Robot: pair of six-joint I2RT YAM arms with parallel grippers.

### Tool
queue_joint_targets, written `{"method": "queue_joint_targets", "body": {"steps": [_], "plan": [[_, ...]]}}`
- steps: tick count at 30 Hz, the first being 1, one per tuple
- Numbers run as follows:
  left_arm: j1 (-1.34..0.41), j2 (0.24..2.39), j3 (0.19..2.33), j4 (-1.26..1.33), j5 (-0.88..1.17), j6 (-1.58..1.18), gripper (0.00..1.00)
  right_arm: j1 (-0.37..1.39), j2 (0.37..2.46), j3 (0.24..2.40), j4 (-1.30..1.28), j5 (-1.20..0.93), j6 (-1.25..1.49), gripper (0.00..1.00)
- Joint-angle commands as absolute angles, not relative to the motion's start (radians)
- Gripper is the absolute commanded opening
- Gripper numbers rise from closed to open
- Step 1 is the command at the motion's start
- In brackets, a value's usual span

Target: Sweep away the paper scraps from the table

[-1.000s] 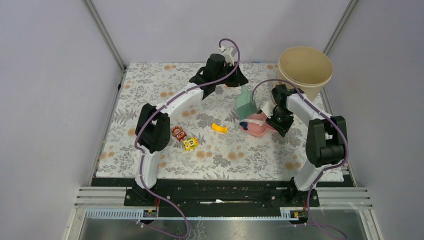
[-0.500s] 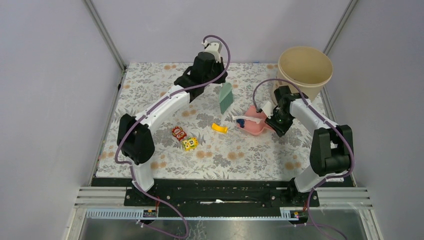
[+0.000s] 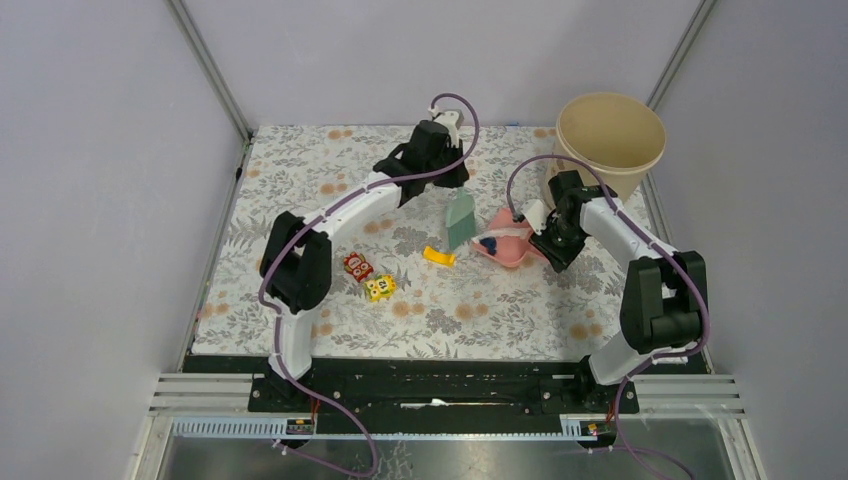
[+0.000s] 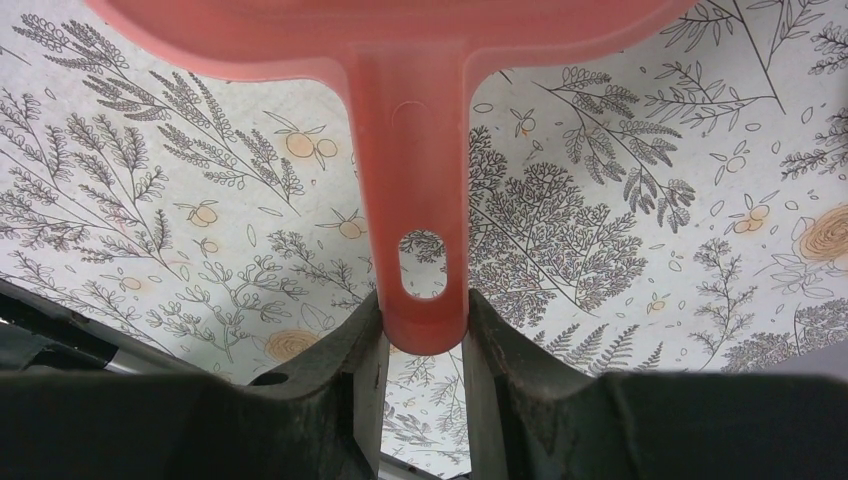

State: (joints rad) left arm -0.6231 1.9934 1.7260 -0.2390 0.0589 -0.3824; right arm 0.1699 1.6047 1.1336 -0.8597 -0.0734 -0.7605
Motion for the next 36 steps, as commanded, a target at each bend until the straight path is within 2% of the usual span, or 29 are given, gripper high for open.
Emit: {"method": "queue_joint_targets", "body": {"steps": [1, 6, 14, 21, 29, 36], "plan": [[-0.644, 1.983, 1.791, -0.190, 0.209, -0.444, 0.00, 0.170, 1.551, 1.158, -0.872, -0.097, -0.737, 0.00], [-0.647, 1.883, 1.722, -0.158, 0.196, -0.458, 0.00, 0.170, 1.536, 1.144, -0.874, -0.094, -0.730, 0.00], [-0.647, 1.736, 1.654, -0.210, 0.009, -0.350, 0.00, 0.170, 1.430, 1.121, -0.904, -0.071, -0.737, 0.00], [-0.642, 1.516, 1.367, -0.146, -0.239, -0.213, 0.00, 0.170, 1.317, 1.162, -0.987, -0.103, -0.763, 0.00], [-0.623, 1.263, 0.962, 0.033, -0.221, -0.147, 0.00, 0.170, 1.341, 1.375, -1.142, -0.165, -0.816, 0.00], [-0.639, 1.130, 0.850, 0.119, -0.242, -0.101, 0.00, 0.169, 1.416, 1.596, -1.227, -0.166, -0.739, 0.00]]}}
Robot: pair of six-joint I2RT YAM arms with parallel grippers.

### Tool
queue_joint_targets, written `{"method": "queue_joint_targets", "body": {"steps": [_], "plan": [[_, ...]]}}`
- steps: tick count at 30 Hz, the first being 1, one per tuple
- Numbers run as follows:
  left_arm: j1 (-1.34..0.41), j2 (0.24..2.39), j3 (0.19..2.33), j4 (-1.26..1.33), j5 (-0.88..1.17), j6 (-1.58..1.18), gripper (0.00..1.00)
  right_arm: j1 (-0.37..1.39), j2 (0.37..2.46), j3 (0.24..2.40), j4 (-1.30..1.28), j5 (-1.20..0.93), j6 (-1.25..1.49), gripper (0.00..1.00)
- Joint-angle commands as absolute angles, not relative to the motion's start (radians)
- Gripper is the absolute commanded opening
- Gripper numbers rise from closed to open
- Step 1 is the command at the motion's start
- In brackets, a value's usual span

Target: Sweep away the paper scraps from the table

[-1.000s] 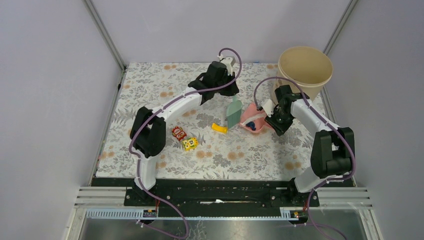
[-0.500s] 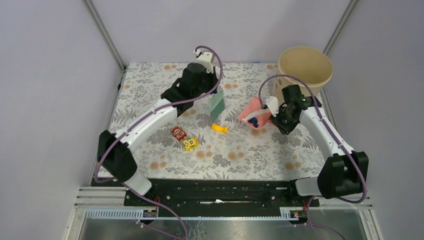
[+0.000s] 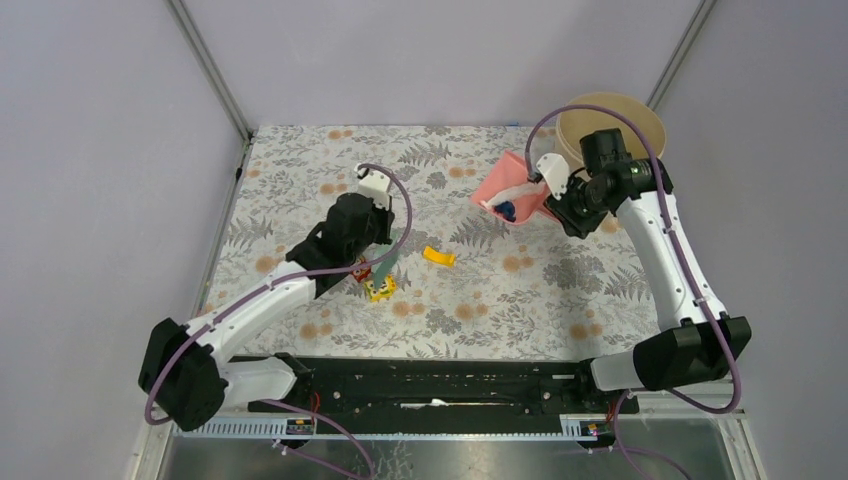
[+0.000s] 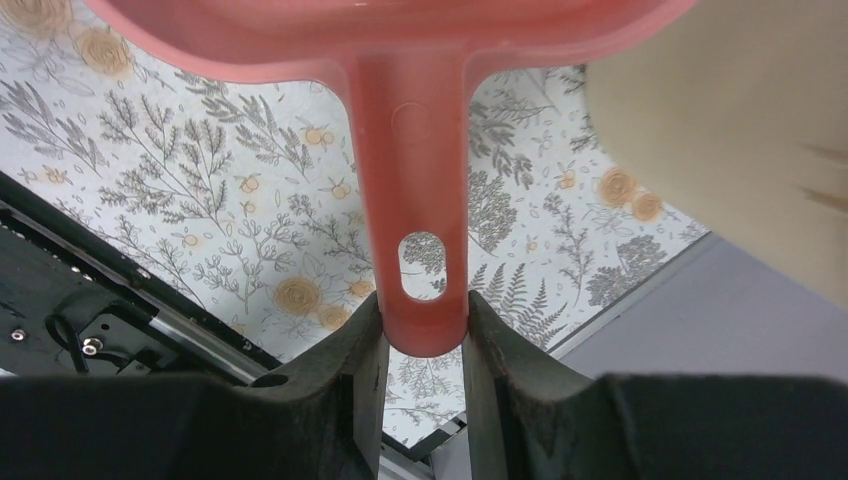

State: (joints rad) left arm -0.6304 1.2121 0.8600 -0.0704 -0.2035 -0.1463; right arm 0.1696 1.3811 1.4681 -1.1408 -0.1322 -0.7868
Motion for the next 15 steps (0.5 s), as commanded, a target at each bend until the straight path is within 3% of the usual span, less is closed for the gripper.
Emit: {"method": "queue_joint_targets", "body": {"steps": [1, 15], "plan": [[-0.639, 1.125, 0.845, 0.124, -0.252, -0.104, 0.00, 0.170, 1.427, 1.627, -1.238, -0.165, -0.725, 0.00], [-0.652, 1.108, 0.872, 0.101, -0.197, -0.162, 0.00, 0.065, 1.536, 1.986, -1.234, -0.006, -0.584, 0.00]]}}
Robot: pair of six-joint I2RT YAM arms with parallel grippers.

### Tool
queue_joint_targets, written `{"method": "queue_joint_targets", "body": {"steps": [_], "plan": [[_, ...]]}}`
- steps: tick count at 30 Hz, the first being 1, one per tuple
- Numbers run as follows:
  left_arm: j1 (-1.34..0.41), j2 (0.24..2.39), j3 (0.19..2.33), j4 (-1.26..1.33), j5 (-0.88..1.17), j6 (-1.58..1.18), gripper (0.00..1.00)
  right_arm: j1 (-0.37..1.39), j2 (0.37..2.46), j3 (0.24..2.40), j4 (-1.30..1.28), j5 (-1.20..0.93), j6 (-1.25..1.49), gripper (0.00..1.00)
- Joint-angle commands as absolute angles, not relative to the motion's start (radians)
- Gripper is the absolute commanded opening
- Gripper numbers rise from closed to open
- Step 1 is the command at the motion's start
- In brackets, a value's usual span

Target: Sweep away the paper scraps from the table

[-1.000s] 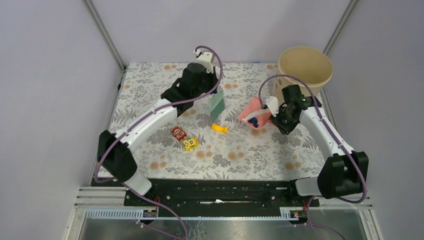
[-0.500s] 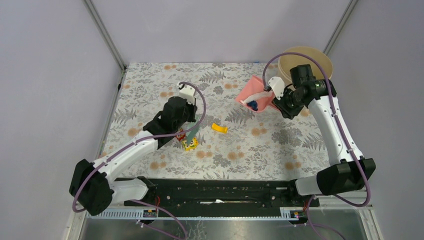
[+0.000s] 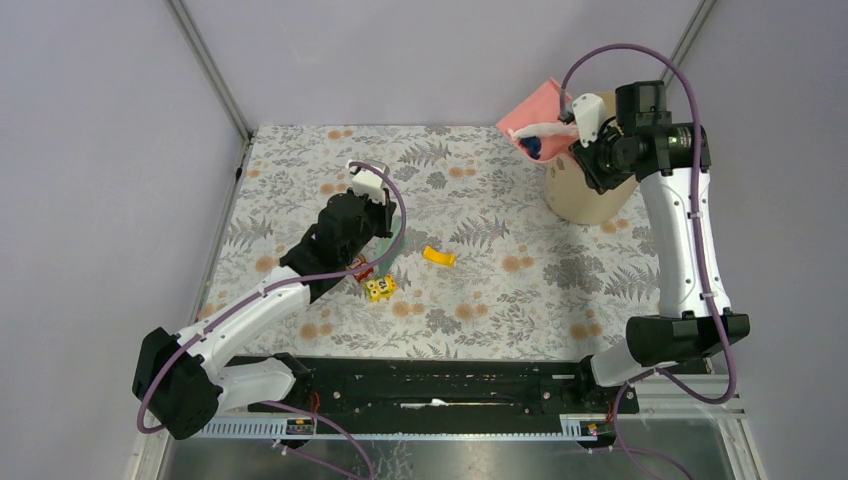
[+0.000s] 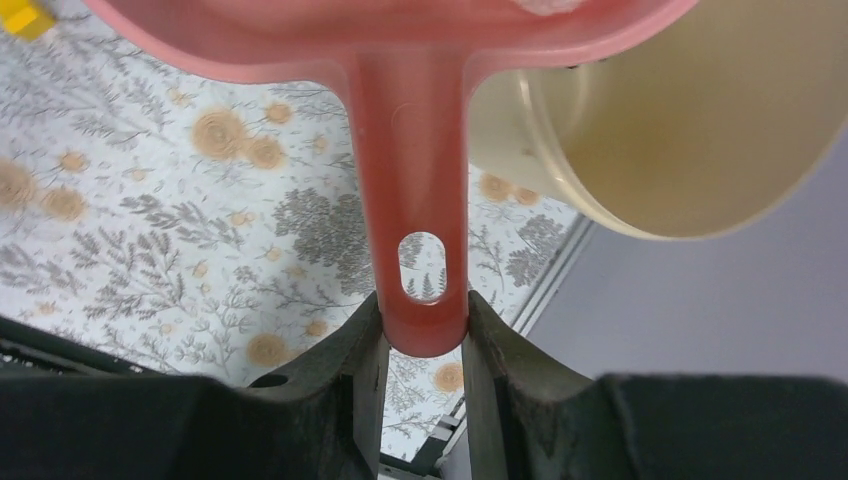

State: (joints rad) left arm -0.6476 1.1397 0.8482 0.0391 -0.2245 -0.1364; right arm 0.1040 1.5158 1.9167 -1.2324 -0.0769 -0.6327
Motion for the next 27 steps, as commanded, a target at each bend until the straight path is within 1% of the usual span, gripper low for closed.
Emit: {"method": "queue_joint_targets", "body": {"steps": [1, 8, 13, 16, 20, 24, 27], "plan": [[-0.651, 1.105, 0.869, 0.102, -0.193, -0.163, 0.00, 0.050, 1.542, 1.996, -1.232, 0.022, -0.581, 0.00], [-0.652, 1.091, 0.870, 0.104, -0.180, -0.177, 0.00, -0.084, 1.621, 2.131, -1.227, 0.152, -0.596, 0.00], [-0.653, 1.085, 0.877, 0.097, -0.161, -0.184, 0.00, -0.120, 1.697, 2.218, -1.207, 0.316, -0.715, 0.00], [-0.653, 1.078, 0.877, 0.099, -0.153, -0.184, 0.00, -0.121, 1.716, 2.210, -1.148, 0.421, -0.832, 0.00], [-0.653, 1.070, 0.876, 0.099, -0.150, -0.184, 0.00, -0.121, 1.730, 2.159, -0.996, 0.604, -1.037, 0.00], [-0.653, 1.066, 0.877, 0.098, -0.147, -0.184, 0.00, -0.120, 1.737, 2.148, -0.878, 0.689, -1.215, 0.00], [-0.653, 1.062, 0.877, 0.097, -0.146, -0.183, 0.00, -0.121, 1.708, 2.053, -0.737, 0.750, -1.383, 0.03]]}}
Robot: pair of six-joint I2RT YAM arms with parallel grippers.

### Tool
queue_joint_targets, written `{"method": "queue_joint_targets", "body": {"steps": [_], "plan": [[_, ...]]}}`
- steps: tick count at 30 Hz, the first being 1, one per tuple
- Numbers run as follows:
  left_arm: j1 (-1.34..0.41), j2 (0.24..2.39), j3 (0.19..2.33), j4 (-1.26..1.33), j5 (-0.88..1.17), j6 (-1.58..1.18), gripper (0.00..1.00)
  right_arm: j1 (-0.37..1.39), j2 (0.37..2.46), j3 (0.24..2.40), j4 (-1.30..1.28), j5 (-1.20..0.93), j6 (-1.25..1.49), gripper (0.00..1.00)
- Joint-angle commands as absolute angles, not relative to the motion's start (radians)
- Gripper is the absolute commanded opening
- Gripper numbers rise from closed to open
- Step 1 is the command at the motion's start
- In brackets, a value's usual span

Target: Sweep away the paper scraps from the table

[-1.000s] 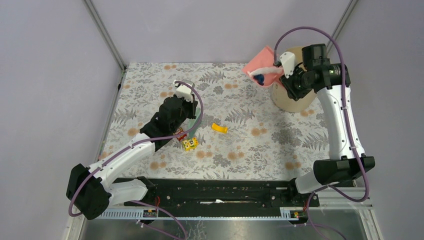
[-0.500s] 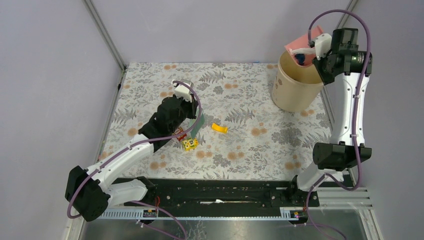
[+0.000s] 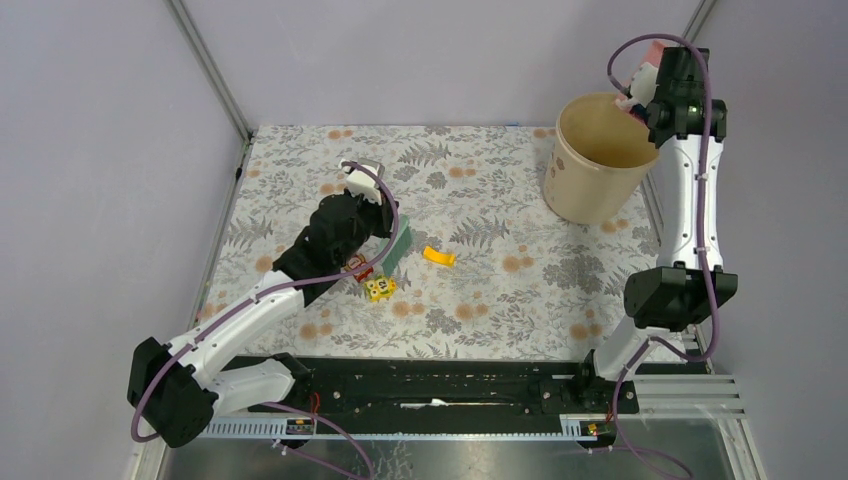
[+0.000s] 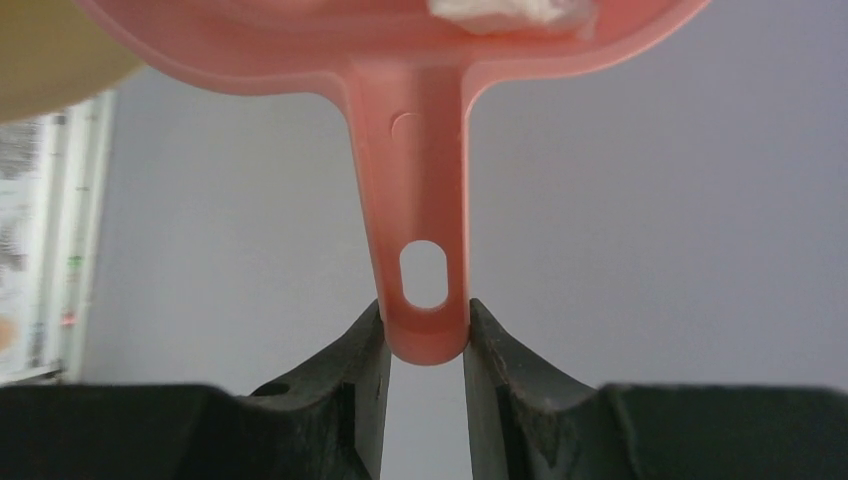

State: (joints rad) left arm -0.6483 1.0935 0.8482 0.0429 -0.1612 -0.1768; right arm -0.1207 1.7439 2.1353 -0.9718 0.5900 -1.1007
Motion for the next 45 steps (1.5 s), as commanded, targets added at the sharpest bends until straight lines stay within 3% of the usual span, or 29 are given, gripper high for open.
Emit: {"method": "queue_joint_targets", "body": {"steps": [1, 6, 11, 18, 27, 31, 38, 45], "plan": [[-0.652, 1.060, 0.877, 0.097, -0.147, -0.183, 0.00, -0.121, 1.687, 2.004, -0.659, 0.755, -1.452, 0.03], [-0.653, 1.058, 0.877, 0.097, -0.143, -0.180, 0.00, -0.121, 1.574, 1.719, -0.213, 0.730, -1.746, 0.05], [-0.652, 1.057, 0.878, 0.095, -0.143, -0.179, 0.00, -0.121, 1.572, 1.687, -0.167, 0.753, -1.777, 0.04], [-0.652, 1.054, 0.877, 0.099, -0.146, -0.179, 0.00, -0.121, 1.562, 1.744, -0.288, 0.720, -1.654, 0.03], [-0.653, 0.980, 0.858, 0.221, -0.029, -0.373, 0.00, -0.122, 1.536, 1.986, -0.858, 0.432, -1.119, 0.01], [-0.653, 0.981, 0.848, 0.216, -0.017, -0.570, 0.03, -0.121, 1.436, 1.857, -0.986, 0.232, -0.959, 0.01], [-0.661, 0.944, 0.565, 0.427, -0.078, -0.910, 0.05, -0.075, 1.189, 1.468, -1.169, -0.229, -0.863, 0.01], [-0.711, 0.974, 0.408, 0.551, -0.128, -1.016, 0.01, 0.047, 1.034, 1.058, -1.121, -0.241, -0.853, 0.02]]}}
